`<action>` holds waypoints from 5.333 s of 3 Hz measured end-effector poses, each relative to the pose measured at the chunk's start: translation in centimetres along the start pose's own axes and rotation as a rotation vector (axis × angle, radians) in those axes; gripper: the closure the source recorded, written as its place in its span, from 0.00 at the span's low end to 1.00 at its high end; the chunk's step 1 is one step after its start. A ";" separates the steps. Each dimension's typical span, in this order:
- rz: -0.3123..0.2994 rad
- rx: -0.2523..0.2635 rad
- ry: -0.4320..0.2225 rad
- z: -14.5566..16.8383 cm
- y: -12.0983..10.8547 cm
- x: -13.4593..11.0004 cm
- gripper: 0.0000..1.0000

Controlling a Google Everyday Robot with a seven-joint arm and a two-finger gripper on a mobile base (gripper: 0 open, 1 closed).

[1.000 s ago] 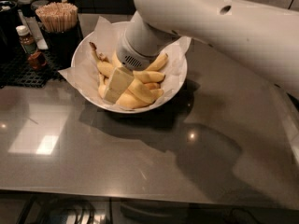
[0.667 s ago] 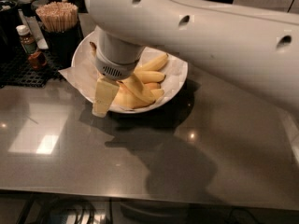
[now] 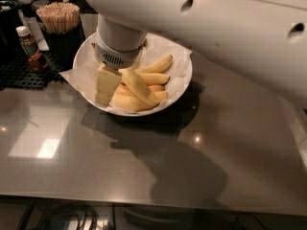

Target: Pick banana from white bowl

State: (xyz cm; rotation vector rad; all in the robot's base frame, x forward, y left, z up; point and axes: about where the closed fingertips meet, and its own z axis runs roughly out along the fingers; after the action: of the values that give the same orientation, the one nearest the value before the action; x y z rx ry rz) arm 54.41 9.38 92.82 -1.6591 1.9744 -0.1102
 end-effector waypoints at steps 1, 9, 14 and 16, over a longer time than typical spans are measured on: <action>-0.030 0.017 -0.033 -3.5 -2.1 -1.3 0.00; 0.268 0.015 0.026 5.1 -2.1 4.7 0.00; 0.351 -0.003 0.025 4.8 -2.8 8.7 1.00; 0.287 -0.021 0.014 3.2 -1.8 8.4 1.00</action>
Offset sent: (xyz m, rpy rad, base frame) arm 0.0139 -0.0179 0.0682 0.1930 0.0020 0.0952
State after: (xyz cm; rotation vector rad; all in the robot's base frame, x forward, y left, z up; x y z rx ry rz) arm 56.73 2.01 87.84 -1.3724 2.2076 0.0066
